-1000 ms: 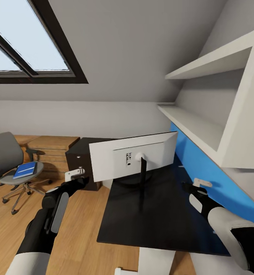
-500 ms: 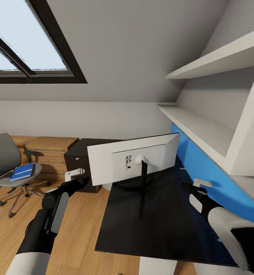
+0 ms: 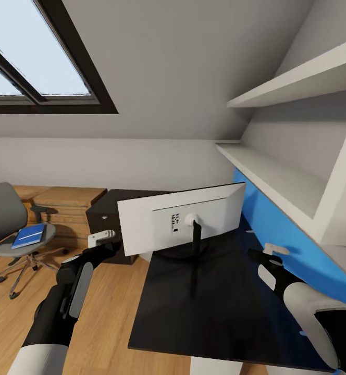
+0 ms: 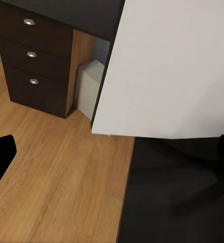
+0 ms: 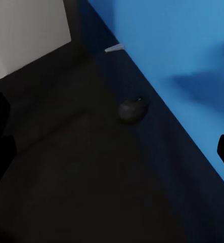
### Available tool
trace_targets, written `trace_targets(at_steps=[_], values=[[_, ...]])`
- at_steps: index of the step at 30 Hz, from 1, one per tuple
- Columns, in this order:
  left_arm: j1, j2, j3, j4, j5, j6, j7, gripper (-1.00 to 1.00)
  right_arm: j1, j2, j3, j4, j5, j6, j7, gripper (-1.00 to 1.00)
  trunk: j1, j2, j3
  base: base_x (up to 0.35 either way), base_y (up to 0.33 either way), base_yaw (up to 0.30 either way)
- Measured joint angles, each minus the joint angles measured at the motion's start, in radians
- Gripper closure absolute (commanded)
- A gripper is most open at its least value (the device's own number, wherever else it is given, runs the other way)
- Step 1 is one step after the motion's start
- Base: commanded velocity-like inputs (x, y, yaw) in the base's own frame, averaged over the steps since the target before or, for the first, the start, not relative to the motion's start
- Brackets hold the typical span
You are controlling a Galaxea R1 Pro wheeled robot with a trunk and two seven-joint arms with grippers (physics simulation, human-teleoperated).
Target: In the bedroom, organize the workspace by keeping the computer under the desk, ensuring the monitor is on the desk, placing the keyboard on the desk next to the monitor, placing the mouse on the desk next to the keyboard, moving the folder from the swivel chair onto the desk next to the mouse, stacking the notebook on top of the folder with the pen on top of the notebook, and positioning the swivel chair next to the desk.
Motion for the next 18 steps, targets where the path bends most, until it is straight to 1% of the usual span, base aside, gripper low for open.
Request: trace_targets(at_steps=[6, 10, 13, 18], values=[[0.0, 0.0, 0.0, 0.0, 0.0, 0.0, 0.0, -1.0, 0.0, 0.0, 0.001, -0.001, 0.0, -0.001, 0.0, -1.0, 0.0, 0.0, 0.0, 0.0, 0.0, -0.005], [0.0, 0.0, 0.001, 0.0, 0.0, 0.0, 0.0, -1.0, 0.0, 0.001, 0.002, -0.001, 0.0, -0.001, 0.0, -1.0, 0.0, 0.0, 0.001, 0.0, 0.0, -0.141], [0.0, 0.0, 0.001, 0.0, 0.0, 0.0, 0.0, -1.0, 0.0, 0.002, 0.002, 0.0, 0.0, -0.002, 0.0, -1.0, 0.0, 0.0, 0.001, 0.0, 0.0, -0.052], [0.0, 0.0, 0.016, 0.0, 0.0, 0.0, 0.0, -1.0, 0.0, 0.003, 0.003, 0.0, 0.002, -0.002, 0.0, -1.0, 0.0, 0.0, 0.001, 0.0, 0.0, -0.012]])
